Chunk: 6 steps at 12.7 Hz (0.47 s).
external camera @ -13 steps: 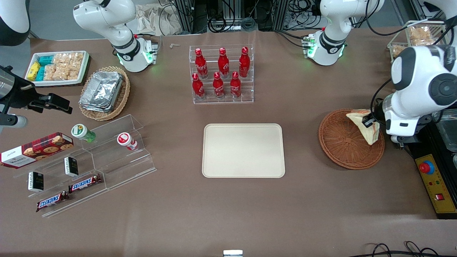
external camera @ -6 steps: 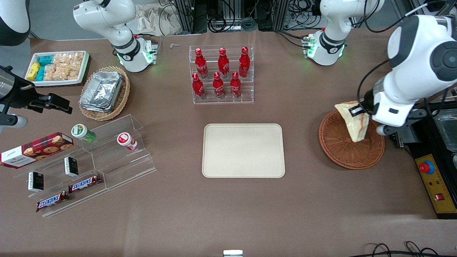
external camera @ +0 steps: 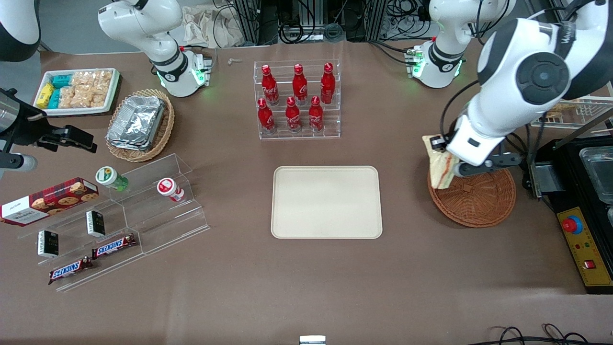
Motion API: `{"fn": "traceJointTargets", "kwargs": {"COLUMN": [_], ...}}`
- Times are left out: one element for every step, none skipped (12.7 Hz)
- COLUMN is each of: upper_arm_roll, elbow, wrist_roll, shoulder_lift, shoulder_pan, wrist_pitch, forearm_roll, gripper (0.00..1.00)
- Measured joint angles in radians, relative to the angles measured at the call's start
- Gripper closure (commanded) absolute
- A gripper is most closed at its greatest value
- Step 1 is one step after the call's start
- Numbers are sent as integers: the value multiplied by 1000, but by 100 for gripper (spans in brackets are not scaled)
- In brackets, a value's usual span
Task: Place sandwich from basket to tray
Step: 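Lift the sandwich out of the basket with the left gripper, then carry the sandwich over the cream tray with the left gripper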
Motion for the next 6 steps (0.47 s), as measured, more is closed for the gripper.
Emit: {"fn": "traceJointTargets", "kwargs": {"upper_arm_roll": [-12, -24, -32, -36, -36, -37], "elbow": [0, 0, 0, 0, -3, -16], "wrist_roll": [13, 17, 18, 21, 26, 41], "shoulder_lift": [6, 11, 14, 17, 25, 36], "shoulder_pan": [-13, -28, -42, -57, -70, -83], "wrist_pitch": [13, 31, 50, 76, 110, 156], "forearm_roll": [0, 0, 0, 1, 6, 23], "gripper": [100, 100, 100, 100, 100, 100]}}
